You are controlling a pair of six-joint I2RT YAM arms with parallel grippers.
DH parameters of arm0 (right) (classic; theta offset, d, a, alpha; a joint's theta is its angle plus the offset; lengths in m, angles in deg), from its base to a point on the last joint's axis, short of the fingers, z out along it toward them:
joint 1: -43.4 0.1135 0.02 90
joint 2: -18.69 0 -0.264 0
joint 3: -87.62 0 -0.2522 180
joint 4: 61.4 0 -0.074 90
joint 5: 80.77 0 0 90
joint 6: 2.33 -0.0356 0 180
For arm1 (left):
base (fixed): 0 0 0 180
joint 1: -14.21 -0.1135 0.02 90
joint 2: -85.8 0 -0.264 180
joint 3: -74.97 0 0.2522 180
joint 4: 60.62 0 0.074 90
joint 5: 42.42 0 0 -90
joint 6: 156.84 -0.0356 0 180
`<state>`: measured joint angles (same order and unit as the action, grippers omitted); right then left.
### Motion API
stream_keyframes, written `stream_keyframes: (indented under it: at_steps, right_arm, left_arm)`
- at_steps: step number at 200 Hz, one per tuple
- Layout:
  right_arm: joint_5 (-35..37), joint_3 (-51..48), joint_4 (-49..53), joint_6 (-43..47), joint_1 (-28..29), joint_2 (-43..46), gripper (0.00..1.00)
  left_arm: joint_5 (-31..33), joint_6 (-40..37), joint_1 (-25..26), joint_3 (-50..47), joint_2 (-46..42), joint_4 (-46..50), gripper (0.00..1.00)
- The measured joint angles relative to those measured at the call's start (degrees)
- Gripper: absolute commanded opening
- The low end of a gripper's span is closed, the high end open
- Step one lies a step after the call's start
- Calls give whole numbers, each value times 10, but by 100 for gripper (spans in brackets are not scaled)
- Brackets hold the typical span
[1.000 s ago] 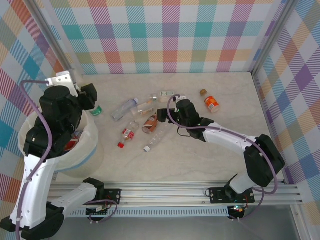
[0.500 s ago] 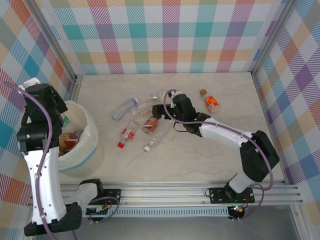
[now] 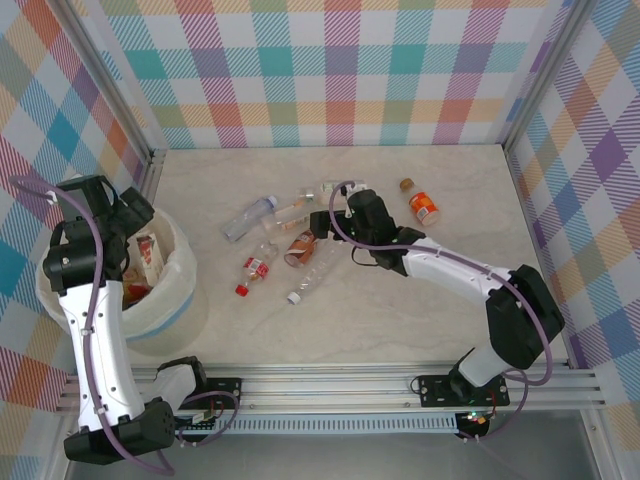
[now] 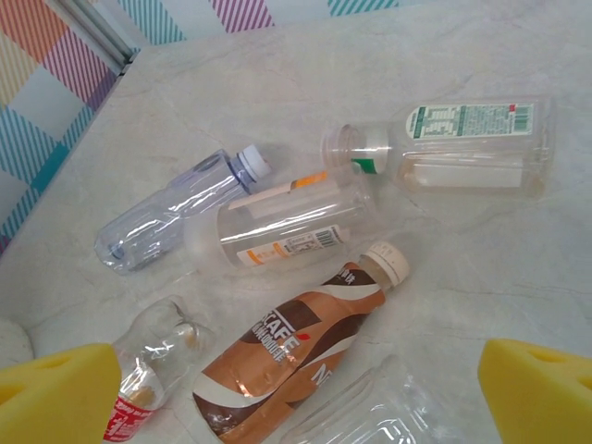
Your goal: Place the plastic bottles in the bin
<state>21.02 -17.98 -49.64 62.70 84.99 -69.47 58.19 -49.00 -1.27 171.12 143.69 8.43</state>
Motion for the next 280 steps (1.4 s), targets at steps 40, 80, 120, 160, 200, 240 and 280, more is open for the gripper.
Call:
stream_keyframes:
  at_steps: [40, 80, 120, 160, 200, 240, 280]
  right_arm:
    - [8, 2, 20, 47, -27, 2, 100]
    - [-20, 78, 120, 141, -130, -33, 100]
    - [-37, 145, 207, 222, -234, -101, 100]
    - [-54, 226, 295, 320, -325, -202, 97]
    - [-78, 305, 358, 370, -392, -286, 94]
    - [-136, 353, 407, 406, -405, -332, 88]
    - [-146, 362, 424, 408, -396, -359, 80]
  left_arm:
    - [-58, 7, 0, 0, -18, -13, 100]
    - [-226, 6, -1, -10, -41, -79, 100]
    - [-351, 10, -1, -34, -58, -143, 100]
    - [-471, 52, 0, -88, -73, -224, 100]
    - [-514, 71, 32, -104, -78, -258, 100]
    - [-517, 79, 66, -108, -83, -273, 100]
    - [-509, 84, 107, -110, -69, -285, 100]
